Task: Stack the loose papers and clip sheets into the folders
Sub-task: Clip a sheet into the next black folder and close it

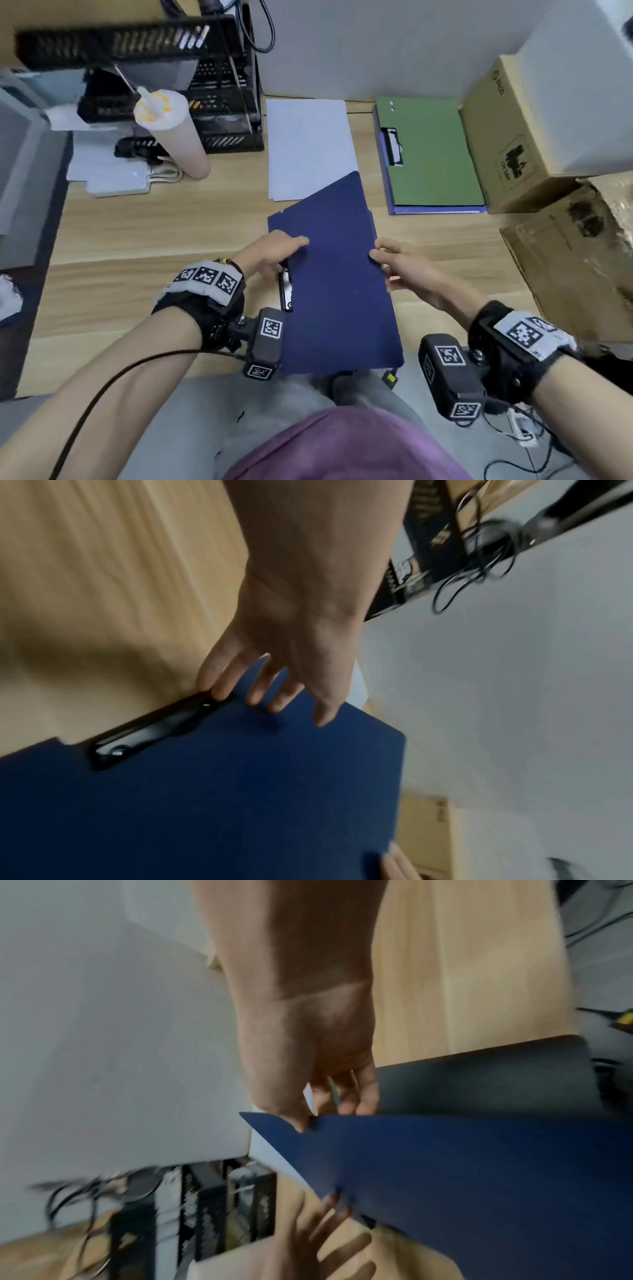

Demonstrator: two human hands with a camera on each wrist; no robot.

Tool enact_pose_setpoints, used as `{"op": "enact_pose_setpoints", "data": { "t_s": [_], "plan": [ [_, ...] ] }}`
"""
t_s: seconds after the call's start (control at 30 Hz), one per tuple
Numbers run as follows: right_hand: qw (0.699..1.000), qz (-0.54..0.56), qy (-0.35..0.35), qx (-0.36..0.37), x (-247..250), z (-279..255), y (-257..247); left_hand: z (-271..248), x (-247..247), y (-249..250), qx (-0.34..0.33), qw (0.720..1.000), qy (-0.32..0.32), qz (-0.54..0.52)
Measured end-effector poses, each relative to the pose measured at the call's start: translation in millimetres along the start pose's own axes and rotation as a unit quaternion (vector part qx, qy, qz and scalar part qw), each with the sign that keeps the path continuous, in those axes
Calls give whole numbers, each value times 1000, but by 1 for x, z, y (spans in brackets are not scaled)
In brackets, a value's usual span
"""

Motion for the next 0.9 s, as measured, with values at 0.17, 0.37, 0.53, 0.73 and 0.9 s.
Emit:
{"op": "enact_pose_setpoints", "data": {
  "t_s": [0.17,0.37,0.53,0.73,0.9],
  "plan": [
    [990,-5,-123,70,-65,16,-75,-65,47,18,-74,993,-20,-90],
    [979,4,-191,75,-149,44,-100,-91,114,-33,-91,976,51,-193],
    [981,-43,-187,20,-165,61,-53,-71,164,-114,-45,969,201,-135],
    [987,-152,-37,-39,-91,65,44,-8,144,-183,23,959,281,19],
    [979,-179,-70,-69,-74,54,84,37,49,-168,52,987,96,118]
  ]
}}
Point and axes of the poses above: each hand's wrist, its own z-axis towards the middle knuckle, its own x-axis out of the back of the hand, y = z × x, the point moved 7 cm from there along z, towards the middle knuckle, and after that the axes turned 10 degrees about x, right-handed, at the moved point
